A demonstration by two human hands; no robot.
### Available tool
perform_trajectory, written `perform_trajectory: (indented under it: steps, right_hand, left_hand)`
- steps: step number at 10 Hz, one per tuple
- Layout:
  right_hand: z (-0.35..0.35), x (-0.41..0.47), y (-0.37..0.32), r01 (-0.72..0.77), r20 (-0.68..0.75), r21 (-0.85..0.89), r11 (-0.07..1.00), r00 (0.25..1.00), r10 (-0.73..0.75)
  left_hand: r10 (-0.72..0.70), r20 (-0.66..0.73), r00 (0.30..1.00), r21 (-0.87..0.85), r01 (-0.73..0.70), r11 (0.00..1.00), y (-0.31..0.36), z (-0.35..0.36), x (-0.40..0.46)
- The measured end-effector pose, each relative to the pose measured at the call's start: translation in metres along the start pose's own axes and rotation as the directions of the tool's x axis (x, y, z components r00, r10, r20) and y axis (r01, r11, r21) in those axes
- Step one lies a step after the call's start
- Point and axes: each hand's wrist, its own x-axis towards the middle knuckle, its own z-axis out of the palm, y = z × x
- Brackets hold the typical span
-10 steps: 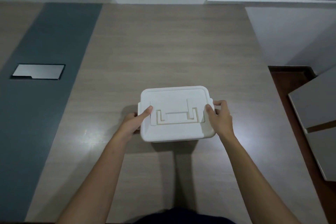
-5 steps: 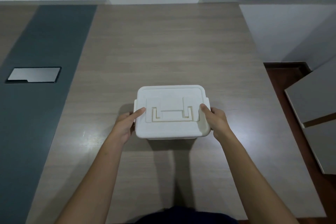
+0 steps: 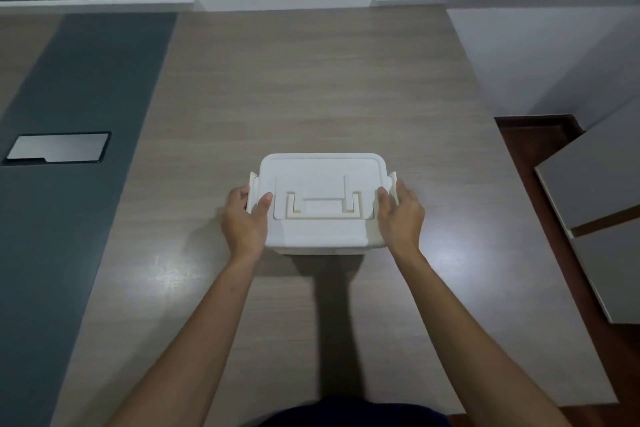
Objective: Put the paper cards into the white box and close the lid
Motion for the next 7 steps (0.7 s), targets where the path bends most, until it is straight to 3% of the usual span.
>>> perform_trajectory:
  steps: [1, 2, 5, 6, 7]
  right_hand:
    - [0.005, -0.002, 0.000, 0.111, -0.062, -0.011, 0.994, 0.992, -0.112]
    - [0.009, 0.000, 0.000, 0.124, -0.085, -0.002, 0.992, 0.989, -0.124]
    - [0.020, 0.037, -0.013, 0.132, -0.024, -0.036, 0.991, 0.991, -0.133]
    - [0.011, 0.039, -0.005, -0.035, 0.048, 0.115, 0.993, 0.998, 0.030]
    - [0.001, 0.013, 0.013, -0.293, 0.050, 0.347, 0.891, 0.954, 0.294]
  left_hand:
    - [0.076, -0.043, 0.996, 0.032, -0.075, 0.997, -0.006, 0.006, -0.002]
    - [0.122, -0.075, 0.990, 0.052, -0.118, 0.992, -0.008, 0.011, 0.001]
    - [0.092, -0.007, 0.996, 0.069, -0.091, 0.993, 0.011, 0.022, 0.032]
    - [0.068, 0.035, 0.997, -0.022, -0.067, 0.998, 0.010, 0.017, 0.033]
    - [-0.060, 0.018, 0.998, -0.064, 0.061, 0.996, -0.003, 0.006, 0.016]
